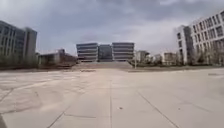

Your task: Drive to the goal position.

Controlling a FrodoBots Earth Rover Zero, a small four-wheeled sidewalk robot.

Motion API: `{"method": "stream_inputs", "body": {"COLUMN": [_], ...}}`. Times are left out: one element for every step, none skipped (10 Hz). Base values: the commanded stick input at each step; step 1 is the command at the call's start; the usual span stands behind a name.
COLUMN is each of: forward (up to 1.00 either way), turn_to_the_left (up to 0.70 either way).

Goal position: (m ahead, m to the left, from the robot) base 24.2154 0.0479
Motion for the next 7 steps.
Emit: {"method": "stream_inputs", "body": {"forward": [0.7,0.7,0.7,0.7,0.7,0.7,0.7], "turn_to_the_left": [0.0,0.0,0.0,0.0,0.0,0.0,0.0]}}
